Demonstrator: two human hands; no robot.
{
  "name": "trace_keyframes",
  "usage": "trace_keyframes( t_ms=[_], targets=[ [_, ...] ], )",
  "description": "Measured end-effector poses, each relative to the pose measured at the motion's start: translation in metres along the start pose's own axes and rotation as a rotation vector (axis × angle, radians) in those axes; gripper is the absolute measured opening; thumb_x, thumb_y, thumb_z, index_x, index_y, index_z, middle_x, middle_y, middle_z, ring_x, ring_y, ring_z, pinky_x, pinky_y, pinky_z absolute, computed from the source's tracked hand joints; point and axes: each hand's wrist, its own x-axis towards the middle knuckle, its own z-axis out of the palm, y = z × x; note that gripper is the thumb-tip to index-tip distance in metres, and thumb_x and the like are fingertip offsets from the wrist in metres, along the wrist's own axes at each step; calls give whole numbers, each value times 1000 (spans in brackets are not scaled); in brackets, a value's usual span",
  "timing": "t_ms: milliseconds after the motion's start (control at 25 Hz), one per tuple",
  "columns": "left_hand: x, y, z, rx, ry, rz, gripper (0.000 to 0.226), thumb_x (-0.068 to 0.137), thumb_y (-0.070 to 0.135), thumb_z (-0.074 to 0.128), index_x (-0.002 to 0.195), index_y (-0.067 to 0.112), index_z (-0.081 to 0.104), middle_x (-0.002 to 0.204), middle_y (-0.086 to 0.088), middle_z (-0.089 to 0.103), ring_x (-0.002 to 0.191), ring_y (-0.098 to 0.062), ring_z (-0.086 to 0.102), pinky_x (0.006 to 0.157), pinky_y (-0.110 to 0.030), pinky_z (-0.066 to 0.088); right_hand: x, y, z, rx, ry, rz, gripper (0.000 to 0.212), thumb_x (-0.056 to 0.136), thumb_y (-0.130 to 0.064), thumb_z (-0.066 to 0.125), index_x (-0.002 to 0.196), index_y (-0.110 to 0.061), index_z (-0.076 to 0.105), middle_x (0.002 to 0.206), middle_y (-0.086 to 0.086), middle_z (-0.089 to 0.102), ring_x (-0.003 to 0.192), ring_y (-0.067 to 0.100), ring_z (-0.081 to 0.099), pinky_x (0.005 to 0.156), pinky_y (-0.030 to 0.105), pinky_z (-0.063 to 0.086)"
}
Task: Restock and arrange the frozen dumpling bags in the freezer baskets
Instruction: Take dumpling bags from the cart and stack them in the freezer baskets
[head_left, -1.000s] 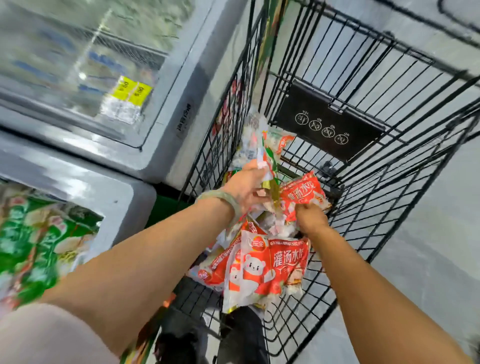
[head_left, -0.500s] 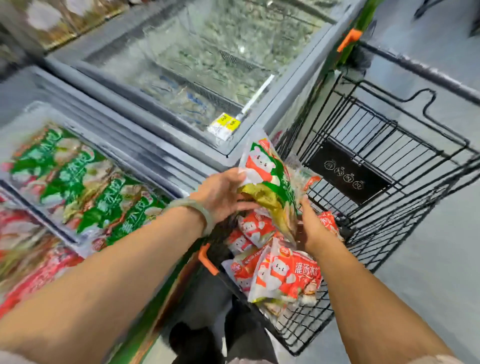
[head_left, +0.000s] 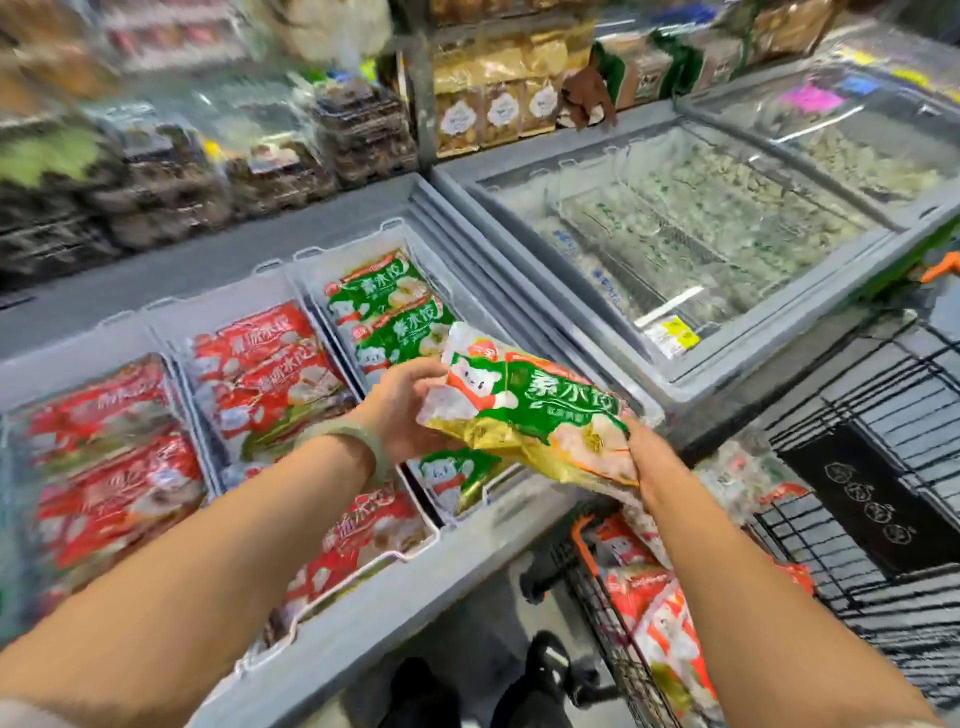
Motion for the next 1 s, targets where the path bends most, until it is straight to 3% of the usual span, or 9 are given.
trace_keyframes(
  t_ms=[80, 200, 320, 400, 600, 760, 880, 960, 1000],
  targets=[
    [-13, 5, -29, -5, 50, 23, 46, 94, 40, 45, 82, 12, 80, 86, -6, 77, 74, -21, 75, 60, -29, 60, -10, -8, 34, -74, -65, -64, 51, 93, -52, 46, 123, -12, 59, 112, 12, 68, 93, 29, 69, 83, 48, 56],
    [-24, 4, -61, 85, 229, 18, 41, 92, 51, 48, 92, 19, 74, 89, -4, 74, 73, -18, 75, 60, -27, 59, -20, -21, 75, -265, -116, -192, 48, 88, -57, 50, 90, -13, 67, 80, 0, 75, 65, 17, 71, 60, 32, 59],
    [-25, 3, -84, 47, 345, -27, 35, 97, 34, 47, 80, 8, 62, 60, -7, 71, 39, -15, 65, 37, -21, 50, -20, -37, 110, -320, -205, -253, 62, 85, -58, 54, 116, -5, 60, 111, 14, 70, 93, 27, 70, 80, 42, 58],
    [-19, 5, -97, 63, 407, -50, 34, 100, 27, 43, 78, 8, 60, 46, -4, 67, 31, -13, 59, 32, -16, 44, -16, -49, 130, -306, -257, -255, 69, 86, -54, 57, 128, 0, 51, 118, 21, 65, 100, 31, 67, 81, 42, 56],
    [12, 23, -121, -25, 484, 0, 30, 102, 23, 38, 85, 11, 59, 51, -1, 68, 38, -10, 63, 42, -18, 52, 20, -80, 168, -332, -307, -279, 39, 89, -44, 58, 95, -7, 66, 86, 12, 74, 68, 22, 71, 66, 33, 57],
    [53, 52, -139, 87, 658, -4, 34, 100, 25, 44, 121, 1, 58, 63, -8, 57, 45, -19, 52, 50, -27, 43, 70, -107, 201, -388, -299, -230, 31, 95, -33, 53, 102, -4, 58, 91, 13, 67, 70, 25, 64, 60, 33, 55],
    [87, 74, -155, 134, 752, 18, 49, 100, 30, 44, 131, -7, 50, 81, -33, 60, 46, -20, 45, 42, -22, 41, 109, -127, 229, -502, -284, -207, 36, 99, -21, 47, 125, 4, 50, 105, 17, 63, 85, 28, 64, 72, 37, 55],
    [110, 86, -165, 57, 745, 22, 51, 99, 33, 44, 135, -3, 47, 114, -32, 60, 81, -27, 66, 77, -35, 57, 134, -139, 246, -549, -296, -191, 29, 98, -12, 45, 121, 4, 52, 102, 18, 60, 77, 26, 61, 66, 34, 53],
    [121, 91, -170, 40, 766, 8, 52, 99, 34, 45, 136, -1, 46, 126, -27, 57, 106, -32, 62, 95, -43, 50, 145, -144, 255, -553, -317, -179, 25, 97, -7, 46, 117, 5, 53, 98, 19, 58, 72, 25, 59, 63, 33, 51]
  ],
)
